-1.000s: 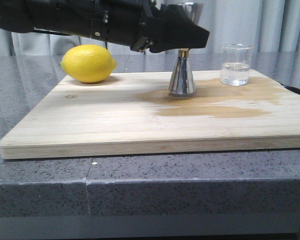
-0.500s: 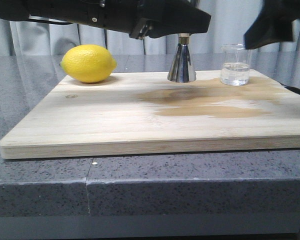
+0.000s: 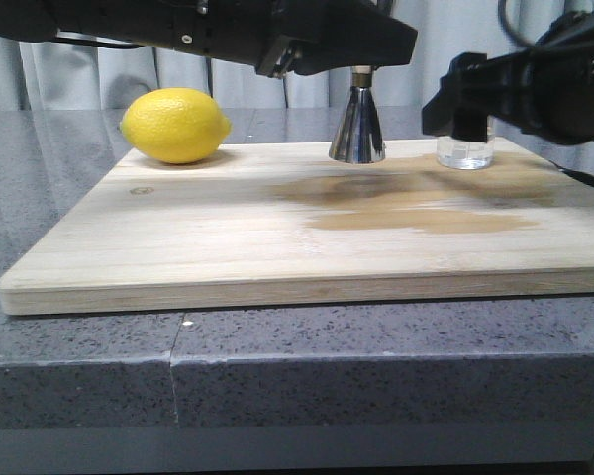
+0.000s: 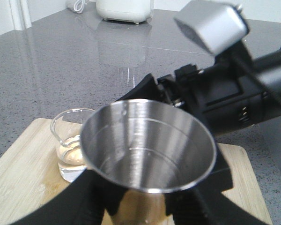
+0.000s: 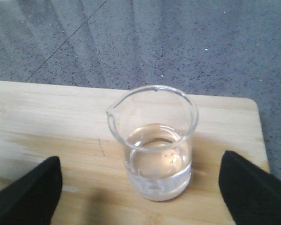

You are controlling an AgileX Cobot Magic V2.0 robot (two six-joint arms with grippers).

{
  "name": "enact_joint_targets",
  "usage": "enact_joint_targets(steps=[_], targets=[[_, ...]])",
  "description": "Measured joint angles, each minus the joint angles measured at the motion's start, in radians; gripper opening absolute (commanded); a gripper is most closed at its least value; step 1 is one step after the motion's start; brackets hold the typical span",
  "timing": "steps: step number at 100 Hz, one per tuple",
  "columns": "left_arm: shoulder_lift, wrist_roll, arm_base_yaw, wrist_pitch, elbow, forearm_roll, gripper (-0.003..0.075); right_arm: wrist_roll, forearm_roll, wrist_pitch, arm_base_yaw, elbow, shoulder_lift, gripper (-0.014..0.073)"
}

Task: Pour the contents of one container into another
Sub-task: 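Reach the right gripper to the glass beaker and grasp it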

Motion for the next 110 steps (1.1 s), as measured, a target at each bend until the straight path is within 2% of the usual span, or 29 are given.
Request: enact_joint_targets(steps=[23,51,58,75,88,110], targets=[[0.0,0.0,0.0,0.0,0.0,0.002,0.0264,0.0,-0.004,-0.177,0.0,0.0,0.107,0.0613],[0.0,0.0,0.0,0.0,0.0,0.002,0.0264,0.0,-0.006,-0.305,0.0,0.0,0.189,0.0606],[0.0,0.0,0.0,0.0,0.0,0.002,0.0264,0.0,-0.006,-0.31,0.0,0.0,0.195,0.0566],[0.0,0.0,0.0,0.0,0.0,0.002,0.0264,0.0,-0.006,-0.312,0.0,0.0,0.197,0.0391],[0.0,0.0,0.0,0.0,0.0,0.002,0.0264,0.0,-0.006,-0.312,0.0,0.0,0.197,0.0296],[0.0,0.0,0.0,0.0,0.0,0.002,0.0264,0.0,-0.006,-0.312,0.0,0.0,0.197,0.0276]])
